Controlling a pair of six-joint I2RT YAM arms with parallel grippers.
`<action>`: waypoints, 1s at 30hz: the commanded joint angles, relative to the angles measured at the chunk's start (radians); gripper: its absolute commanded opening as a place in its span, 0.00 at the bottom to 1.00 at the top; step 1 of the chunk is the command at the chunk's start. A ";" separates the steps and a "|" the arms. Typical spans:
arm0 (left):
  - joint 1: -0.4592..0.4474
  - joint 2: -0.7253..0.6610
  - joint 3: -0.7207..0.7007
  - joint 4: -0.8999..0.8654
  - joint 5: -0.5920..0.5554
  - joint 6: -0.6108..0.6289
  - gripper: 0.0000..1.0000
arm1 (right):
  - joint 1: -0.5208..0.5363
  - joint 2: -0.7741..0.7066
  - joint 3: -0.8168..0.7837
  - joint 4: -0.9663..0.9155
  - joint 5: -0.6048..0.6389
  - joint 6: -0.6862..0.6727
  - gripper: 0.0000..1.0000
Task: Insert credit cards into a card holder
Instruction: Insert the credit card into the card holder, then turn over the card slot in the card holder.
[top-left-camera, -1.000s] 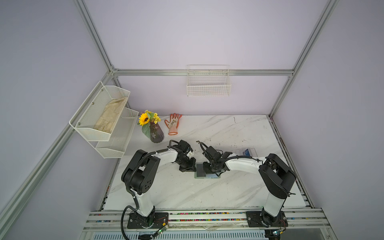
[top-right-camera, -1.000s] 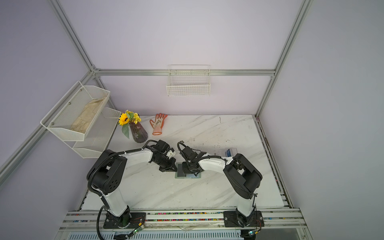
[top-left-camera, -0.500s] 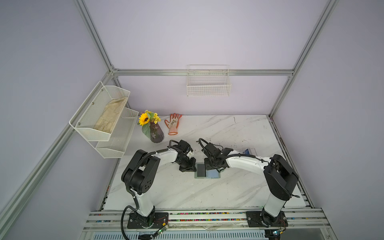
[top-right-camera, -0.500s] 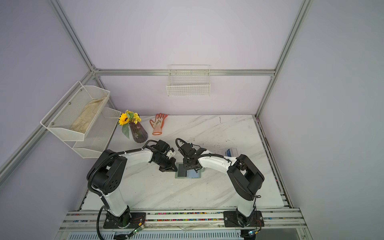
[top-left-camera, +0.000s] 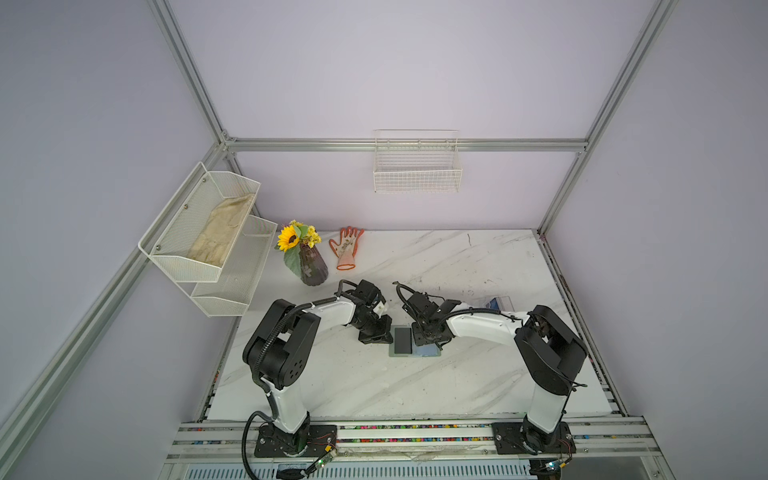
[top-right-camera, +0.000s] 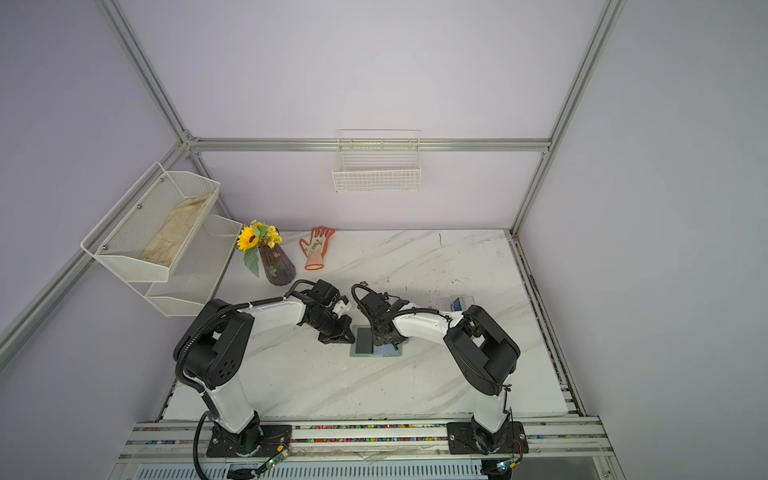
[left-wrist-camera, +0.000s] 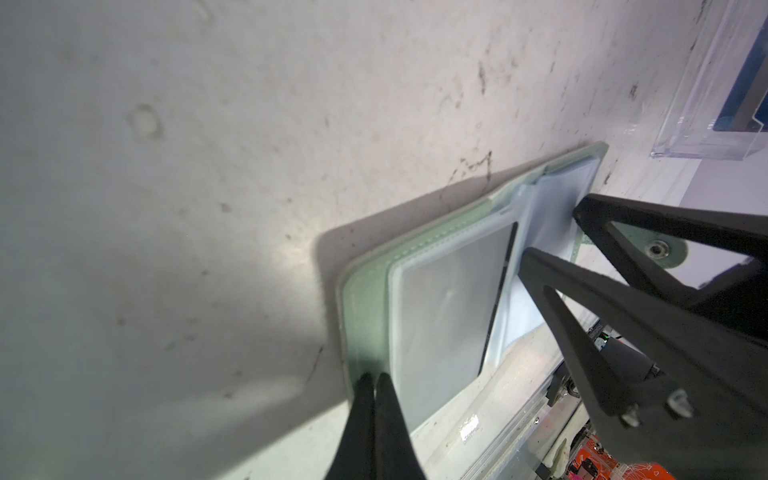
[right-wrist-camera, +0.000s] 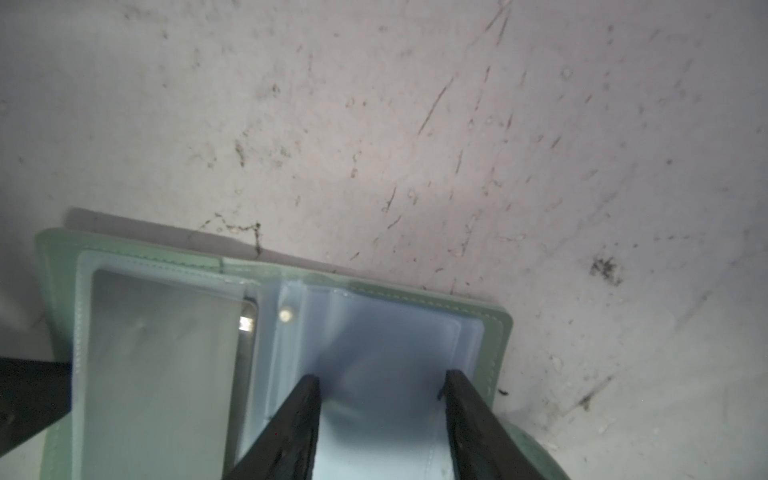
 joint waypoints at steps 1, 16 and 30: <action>-0.014 0.034 -0.041 0.004 -0.016 -0.006 0.00 | -0.001 0.032 -0.017 -0.010 0.018 -0.005 0.53; -0.014 0.031 -0.047 0.004 -0.021 -0.006 0.00 | -0.007 0.044 -0.064 0.054 -0.082 -0.002 0.33; -0.014 0.028 -0.052 0.004 -0.022 -0.006 0.00 | -0.008 -0.003 -0.047 0.042 -0.085 0.013 0.08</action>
